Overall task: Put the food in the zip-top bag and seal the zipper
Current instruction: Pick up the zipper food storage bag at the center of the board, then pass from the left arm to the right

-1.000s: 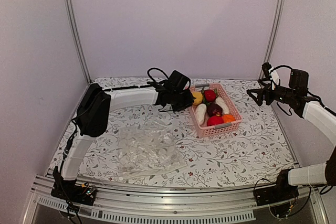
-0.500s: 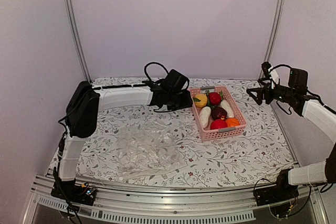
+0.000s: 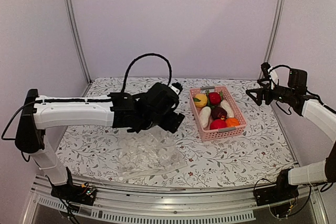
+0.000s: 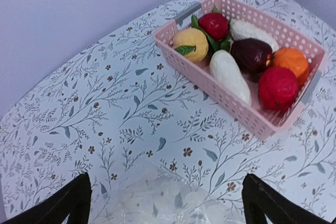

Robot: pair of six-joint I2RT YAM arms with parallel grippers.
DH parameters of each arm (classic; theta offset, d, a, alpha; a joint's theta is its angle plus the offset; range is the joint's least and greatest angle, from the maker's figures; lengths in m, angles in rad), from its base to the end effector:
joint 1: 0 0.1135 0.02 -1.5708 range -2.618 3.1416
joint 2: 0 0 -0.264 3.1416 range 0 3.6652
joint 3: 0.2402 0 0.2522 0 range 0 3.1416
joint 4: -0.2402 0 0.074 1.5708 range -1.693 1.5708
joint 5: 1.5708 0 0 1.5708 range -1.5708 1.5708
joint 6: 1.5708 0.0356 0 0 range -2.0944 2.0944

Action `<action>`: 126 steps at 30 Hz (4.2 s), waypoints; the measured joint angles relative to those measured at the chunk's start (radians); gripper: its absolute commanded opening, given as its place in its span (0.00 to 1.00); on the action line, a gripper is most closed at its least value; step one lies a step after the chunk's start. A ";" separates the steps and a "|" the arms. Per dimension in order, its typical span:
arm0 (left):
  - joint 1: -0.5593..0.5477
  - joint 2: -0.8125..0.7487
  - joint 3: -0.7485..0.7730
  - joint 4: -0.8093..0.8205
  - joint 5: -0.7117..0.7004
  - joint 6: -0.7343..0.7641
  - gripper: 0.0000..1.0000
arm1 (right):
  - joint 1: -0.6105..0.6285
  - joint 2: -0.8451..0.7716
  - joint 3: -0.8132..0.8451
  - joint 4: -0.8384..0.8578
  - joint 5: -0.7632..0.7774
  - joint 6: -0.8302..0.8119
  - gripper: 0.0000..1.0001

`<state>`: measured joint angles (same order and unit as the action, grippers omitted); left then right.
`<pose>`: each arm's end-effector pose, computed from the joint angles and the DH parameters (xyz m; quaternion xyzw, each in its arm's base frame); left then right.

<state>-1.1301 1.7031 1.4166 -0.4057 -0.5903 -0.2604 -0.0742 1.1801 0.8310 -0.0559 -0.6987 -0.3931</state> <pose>0.1828 -0.3411 0.2974 0.2526 0.8374 -0.0585 0.4811 0.2642 0.0033 0.2903 -0.3106 0.7446 0.1583 0.5693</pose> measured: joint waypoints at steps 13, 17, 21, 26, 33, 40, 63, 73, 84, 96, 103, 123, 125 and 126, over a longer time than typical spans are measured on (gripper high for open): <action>-0.235 -0.192 -0.206 -0.161 -0.275 -0.023 0.68 | 0.000 0.017 0.000 -0.008 -0.012 -0.002 0.97; -0.231 -0.269 -0.341 -0.154 -0.064 0.026 0.56 | 0.000 0.021 0.000 -0.011 -0.017 -0.005 0.97; -0.242 -0.260 -0.372 -0.166 0.145 0.071 0.48 | 0.000 0.021 0.000 -0.014 -0.021 -0.008 0.97; -0.288 -0.169 -0.365 -0.200 0.262 0.114 0.49 | 0.000 0.022 0.002 -0.021 -0.021 -0.011 0.97; -0.325 0.045 -0.294 -0.317 0.282 0.132 0.50 | 0.000 0.026 0.004 -0.031 -0.022 -0.012 0.97; -0.343 0.123 -0.259 -0.399 0.216 0.128 0.37 | 0.000 0.026 0.013 -0.035 -0.022 -0.012 0.97; -0.309 0.203 -0.260 -0.471 0.004 0.101 0.04 | 0.000 0.035 0.013 -0.042 -0.021 -0.012 0.97; -0.181 0.126 -0.233 -0.439 -0.023 0.051 0.00 | 0.001 0.035 0.022 -0.043 -0.040 0.050 0.91; 0.002 -0.079 -0.090 -0.275 -0.094 -0.062 0.00 | 0.278 0.174 0.358 -0.166 -0.037 0.254 0.87; 0.082 -0.037 -0.013 -0.129 -0.140 -0.163 0.00 | 0.698 0.373 0.571 -0.284 0.056 0.419 0.88; 0.082 -0.037 -0.021 -0.036 -0.127 -0.202 0.00 | 0.727 0.497 0.657 -0.297 0.112 0.486 0.86; 0.050 -0.048 -0.057 0.024 -0.156 -0.222 0.00 | 0.806 0.676 0.831 -0.331 0.336 0.676 0.07; 0.050 -0.056 -0.061 0.023 -0.179 -0.234 0.00 | 0.806 0.678 0.834 -0.338 0.360 0.692 0.00; 0.050 -0.060 -0.064 0.024 -0.189 -0.241 0.00 | 0.806 0.679 0.835 -0.341 0.366 0.694 0.00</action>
<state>-1.0798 1.6428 1.3521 -0.3813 -0.7792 -0.5011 0.7319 1.8587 1.6665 -0.3965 -0.3325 0.3004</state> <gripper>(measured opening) 0.006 0.049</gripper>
